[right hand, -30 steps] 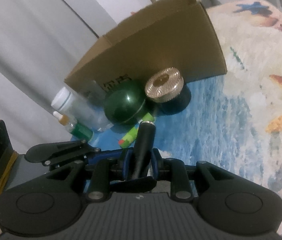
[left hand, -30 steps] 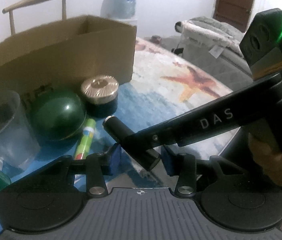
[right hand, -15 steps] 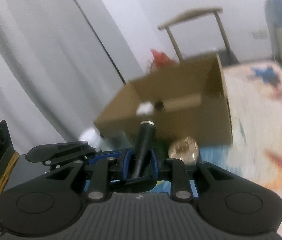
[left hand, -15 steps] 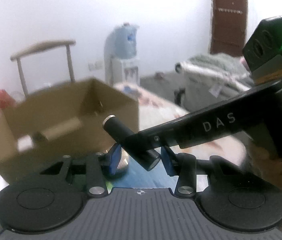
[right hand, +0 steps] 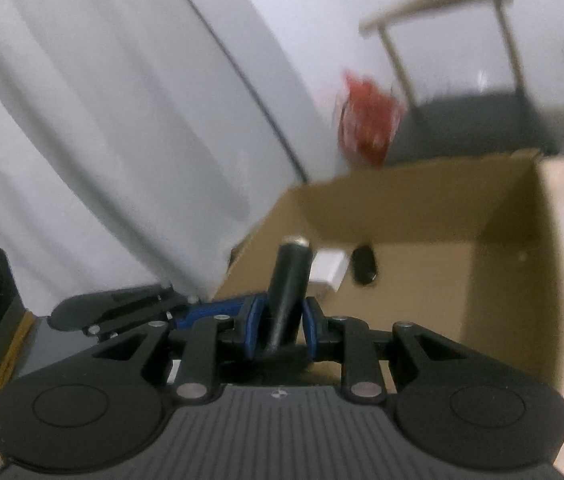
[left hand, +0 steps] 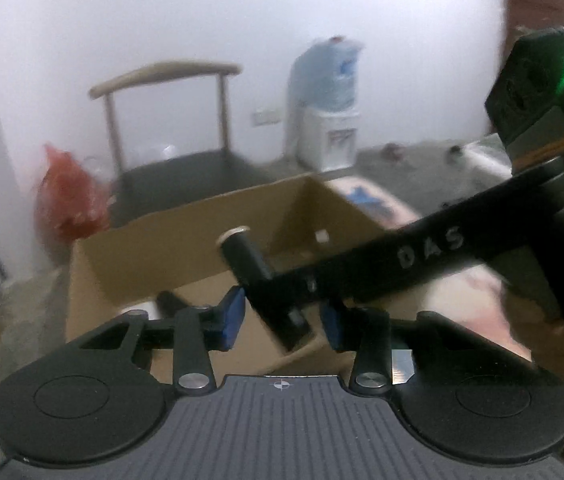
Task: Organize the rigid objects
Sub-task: 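Carry the black cylinder over the cardboard box, then lower the black cylinder into the box and open the right gripper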
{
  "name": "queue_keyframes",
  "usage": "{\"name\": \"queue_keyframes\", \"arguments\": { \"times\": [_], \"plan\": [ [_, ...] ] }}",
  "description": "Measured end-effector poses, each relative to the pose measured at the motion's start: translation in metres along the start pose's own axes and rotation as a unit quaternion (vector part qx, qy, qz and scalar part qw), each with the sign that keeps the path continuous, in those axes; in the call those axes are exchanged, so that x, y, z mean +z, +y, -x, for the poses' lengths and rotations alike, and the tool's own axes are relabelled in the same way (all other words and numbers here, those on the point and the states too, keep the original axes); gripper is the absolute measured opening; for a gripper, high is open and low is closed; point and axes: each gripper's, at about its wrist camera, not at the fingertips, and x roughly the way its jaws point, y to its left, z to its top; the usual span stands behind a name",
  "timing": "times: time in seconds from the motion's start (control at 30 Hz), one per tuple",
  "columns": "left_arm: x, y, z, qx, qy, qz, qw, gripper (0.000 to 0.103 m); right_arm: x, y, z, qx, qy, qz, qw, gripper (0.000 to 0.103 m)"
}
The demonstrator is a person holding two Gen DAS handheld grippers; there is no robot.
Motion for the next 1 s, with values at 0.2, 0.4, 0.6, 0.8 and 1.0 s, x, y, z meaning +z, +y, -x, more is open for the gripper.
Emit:
{"name": "queue_keyframes", "arguments": {
  "times": [0.2,0.4,0.6,0.8,1.0],
  "plan": [
    [0.004,0.032,-0.049,0.02,0.086,0.028,0.9957,0.038,0.03,-0.04,-0.074,0.017,0.091,-0.065,0.994,0.026],
    [0.001,0.056,-0.074,0.022,0.139,0.069,0.9876,0.038,0.044,-0.057,-0.124,0.013,0.157,-0.094,0.983,0.026],
    [-0.006,0.062,-0.079,0.032,0.159,0.077,0.9837,0.037,0.041,-0.055,-0.143,-0.004,0.186,-0.094,0.978,0.026],
    [-0.005,0.063,-0.073,0.033,0.156,0.08,0.984,0.039,0.042,-0.055,-0.145,-0.008,0.19,-0.1,0.977,0.026],
    [0.001,0.062,-0.054,0.037,0.124,0.077,0.9886,0.04,0.045,-0.052,-0.115,0.002,0.144,-0.096,0.985,0.026]
  ]
}}
